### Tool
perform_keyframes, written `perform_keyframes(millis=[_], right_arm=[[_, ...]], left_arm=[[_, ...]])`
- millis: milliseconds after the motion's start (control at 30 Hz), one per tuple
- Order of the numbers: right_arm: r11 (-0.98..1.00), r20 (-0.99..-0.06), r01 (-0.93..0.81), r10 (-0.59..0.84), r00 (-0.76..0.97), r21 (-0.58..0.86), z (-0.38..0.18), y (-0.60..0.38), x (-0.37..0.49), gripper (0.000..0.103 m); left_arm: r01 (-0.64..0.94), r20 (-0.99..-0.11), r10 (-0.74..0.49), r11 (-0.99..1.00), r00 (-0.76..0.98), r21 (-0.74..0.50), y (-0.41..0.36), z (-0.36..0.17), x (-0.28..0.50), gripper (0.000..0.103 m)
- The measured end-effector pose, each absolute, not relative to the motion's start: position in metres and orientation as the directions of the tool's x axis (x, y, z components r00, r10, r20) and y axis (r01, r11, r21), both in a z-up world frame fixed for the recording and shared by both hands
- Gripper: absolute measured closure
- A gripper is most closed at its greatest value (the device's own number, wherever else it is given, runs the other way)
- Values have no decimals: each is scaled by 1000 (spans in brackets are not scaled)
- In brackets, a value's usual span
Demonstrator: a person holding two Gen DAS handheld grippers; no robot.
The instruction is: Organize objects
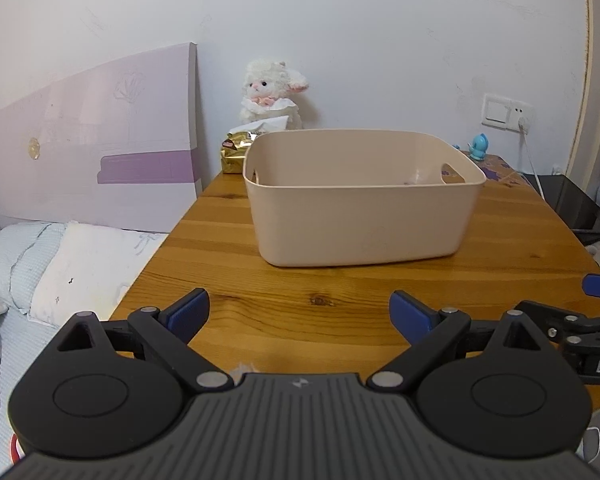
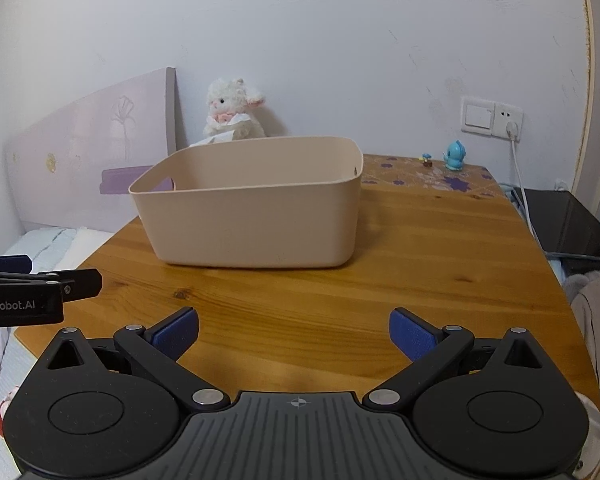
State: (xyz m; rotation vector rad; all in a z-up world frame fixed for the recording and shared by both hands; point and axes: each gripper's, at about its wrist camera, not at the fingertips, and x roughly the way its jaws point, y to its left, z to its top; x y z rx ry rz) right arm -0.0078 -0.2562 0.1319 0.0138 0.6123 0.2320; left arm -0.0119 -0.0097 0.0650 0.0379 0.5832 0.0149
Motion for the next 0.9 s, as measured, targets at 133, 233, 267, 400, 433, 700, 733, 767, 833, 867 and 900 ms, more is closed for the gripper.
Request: perform_keyframes(millis=[133,233,267,400,433,700,733,767,833,867,900], right_arm=[[976,-563,-207,205,800,62,133,-254,-12,0],[979,-561,-198,191,805,50,133,-254,-13,0],[980,-562,-195,189,805,51,133,-254,-14,0],[982,-565,-182,177,806,49,133,-255,-14,0],[982,-565,-180,176,806,49,133,-255,-15,0],[985,-571,-166,163,805,47,130,-257,-12,0],[985,-572,-165,162,804,47,130,-257,-12,0],[985,-574,-164,161,803,46,129,-256,-11,0],[986,-576,-162,158,802,46,128,-257,-10,0],[986,-578,-160,157,800,47,127,-257,-9,0],[986,-580,-159,156,799,46,127,-256,-8,0]], left_arm=[[12,-547,19,999,837,53,-15,64,-16,6],[13,-548,21,998,836,58,-17,64,-17,6],[12,-548,22,998,836,58,-17,64,-17,6],[9,-553,25,998,833,59,-15,63,-19,6],[8,-553,27,998,833,61,-15,63,-19,6],[4,-558,36,998,829,71,-14,63,-19,6],[7,-561,34,997,827,71,-14,63,-19,6],[8,-562,33,997,827,71,-14,62,-19,6],[6,-564,36,997,825,72,-14,62,-18,6],[6,-564,36,997,825,73,-14,62,-18,6],[5,-566,37,997,824,72,-13,62,-18,6]])
